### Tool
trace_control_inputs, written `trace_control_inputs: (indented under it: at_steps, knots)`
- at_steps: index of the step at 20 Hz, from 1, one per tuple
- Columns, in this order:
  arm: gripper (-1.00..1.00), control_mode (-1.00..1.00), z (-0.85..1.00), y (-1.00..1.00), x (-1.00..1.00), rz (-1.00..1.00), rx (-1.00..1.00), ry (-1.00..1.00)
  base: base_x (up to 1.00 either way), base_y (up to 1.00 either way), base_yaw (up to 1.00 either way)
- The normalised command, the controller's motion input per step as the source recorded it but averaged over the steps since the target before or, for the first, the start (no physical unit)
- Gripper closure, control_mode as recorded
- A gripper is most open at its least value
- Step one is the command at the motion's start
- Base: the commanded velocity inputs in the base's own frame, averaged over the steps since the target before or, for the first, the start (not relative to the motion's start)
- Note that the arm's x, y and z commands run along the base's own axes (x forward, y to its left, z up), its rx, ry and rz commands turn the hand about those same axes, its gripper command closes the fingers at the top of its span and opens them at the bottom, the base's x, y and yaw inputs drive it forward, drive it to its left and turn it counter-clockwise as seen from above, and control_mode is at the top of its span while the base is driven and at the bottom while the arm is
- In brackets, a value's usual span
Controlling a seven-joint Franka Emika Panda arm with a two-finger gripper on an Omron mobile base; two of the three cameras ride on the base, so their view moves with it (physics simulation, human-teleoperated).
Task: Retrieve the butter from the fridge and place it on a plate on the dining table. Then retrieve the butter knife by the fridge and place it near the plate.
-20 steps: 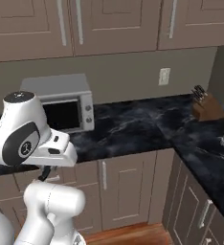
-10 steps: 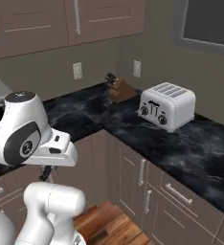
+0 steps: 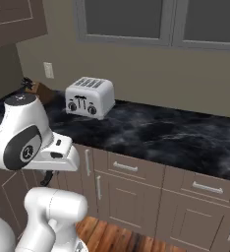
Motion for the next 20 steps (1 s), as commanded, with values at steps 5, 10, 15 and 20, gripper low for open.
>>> trace_control_inputs:
  at_steps: [5, 10, 15, 20]
  knots:
    - [1.0, 1.0, 0.0, 0.0, 0.0, 0.0, 0.0, 0.0, 0.0, -0.31, -0.83]
    - [1.0, 1.0, 0.0, 0.0, 0.0, 0.0, 0.0, 0.0, 0.0, -0.21, -0.89]
    - [1.0, 1.0, 0.0, 0.0, 0.0, 0.0, 0.0, 0.0, 0.04, -0.07, -0.91]
    - [1.0, 1.0, 0.0, 0.0, 0.0, 0.0, 0.0, 0.0, 0.12, 0.0, -0.91]
